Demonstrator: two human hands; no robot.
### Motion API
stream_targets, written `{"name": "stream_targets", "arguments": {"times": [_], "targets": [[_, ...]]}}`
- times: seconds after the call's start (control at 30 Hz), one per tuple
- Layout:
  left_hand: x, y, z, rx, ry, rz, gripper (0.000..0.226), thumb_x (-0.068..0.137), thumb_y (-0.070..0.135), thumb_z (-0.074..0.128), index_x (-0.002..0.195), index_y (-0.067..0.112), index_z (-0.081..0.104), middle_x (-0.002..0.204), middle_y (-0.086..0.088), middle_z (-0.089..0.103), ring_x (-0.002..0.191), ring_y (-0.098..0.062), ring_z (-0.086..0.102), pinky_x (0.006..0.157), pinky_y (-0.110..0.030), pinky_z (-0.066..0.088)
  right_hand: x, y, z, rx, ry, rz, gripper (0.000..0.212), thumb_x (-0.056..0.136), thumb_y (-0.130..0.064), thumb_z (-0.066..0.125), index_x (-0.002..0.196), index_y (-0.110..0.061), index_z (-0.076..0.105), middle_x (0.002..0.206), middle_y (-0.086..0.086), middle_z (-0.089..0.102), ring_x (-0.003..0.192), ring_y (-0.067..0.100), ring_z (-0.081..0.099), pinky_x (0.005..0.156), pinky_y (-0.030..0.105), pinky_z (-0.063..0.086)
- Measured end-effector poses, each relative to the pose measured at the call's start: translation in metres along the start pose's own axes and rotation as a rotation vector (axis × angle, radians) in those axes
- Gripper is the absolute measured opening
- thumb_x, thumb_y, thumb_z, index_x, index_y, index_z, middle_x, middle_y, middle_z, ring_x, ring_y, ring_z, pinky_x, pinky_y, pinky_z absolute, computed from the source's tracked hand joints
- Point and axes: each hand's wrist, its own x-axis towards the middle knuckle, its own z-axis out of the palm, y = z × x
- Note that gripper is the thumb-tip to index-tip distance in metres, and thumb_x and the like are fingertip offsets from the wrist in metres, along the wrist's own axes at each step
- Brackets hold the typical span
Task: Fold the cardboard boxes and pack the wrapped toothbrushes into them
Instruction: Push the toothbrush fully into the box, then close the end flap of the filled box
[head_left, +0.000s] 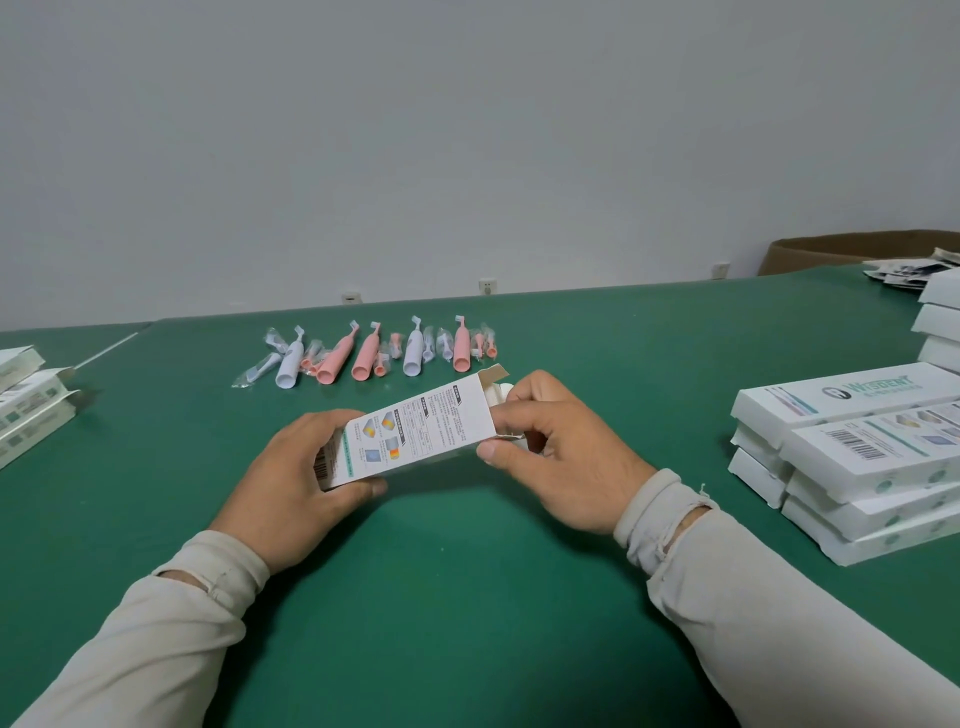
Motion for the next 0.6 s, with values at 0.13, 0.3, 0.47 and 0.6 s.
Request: {"name": "stream_targets", "arguments": {"times": [0.13, 0.3, 0.47, 0.6], "targets": [[-0.001, -0.001, 0.000, 0.030, -0.002, -0.012, 0.059, 0.073, 0.029, 0.087, 0.118, 0.047, 0.053, 0.113, 0.024, 0.057, 0.109, -0.012, 0.055, 0.097, -0.042, 0.047, -0.001, 0.002, 0.003, -0.041, -0.016, 0.008, 0.027, 0.095, -0.025, 0.065, 0.121, -0.029, 0.071, 0.095, -0.010, 0.041, 0.081, 0.016, 0.048, 0.077, 0.024, 0.045], [0.002, -0.008, -0.005, 0.117, 0.087, -0.027, 0.059, 0.075, 0.019, 0.084, 0.124, 0.034, 0.056, 0.112, 0.013, 0.058, 0.106, -0.017, 0.053, 0.093, -0.042, 0.048, 0.004, 0.014, -0.015, 0.195, 0.349, 0.087, 0.023, 0.091, -0.014, 0.066, 0.110, -0.026, 0.069, 0.090, -0.009, 0.062, 0.064, 0.000, 0.049, 0.064, 0.012, 0.045], [0.002, -0.012, -0.006, 0.159, 0.122, -0.069, 0.069, 0.075, 0.010, 0.082, 0.135, 0.028, 0.054, 0.123, 0.007, 0.057, 0.114, -0.022, 0.051, 0.098, -0.046, 0.047, 0.006, 0.039, -0.022, 0.000, 0.455, 0.376, 0.014, 0.092, -0.016, 0.063, 0.086, -0.028, 0.065, 0.077, -0.013, 0.063, 0.067, -0.002, 0.056, 0.071, 0.019, 0.045], [0.000, -0.010, -0.004, 0.129, 0.082, -0.069, 0.066, 0.075, 0.014, 0.082, 0.132, 0.033, 0.056, 0.120, 0.012, 0.055, 0.112, -0.019, 0.049, 0.096, -0.046, 0.048, 0.005, 0.035, -0.015, -0.267, 0.196, 0.480, 0.012, 0.088, -0.028, 0.061, 0.076, -0.028, 0.064, 0.073, -0.012, 0.066, 0.071, 0.011, 0.062, 0.077, 0.033, 0.055]]}}
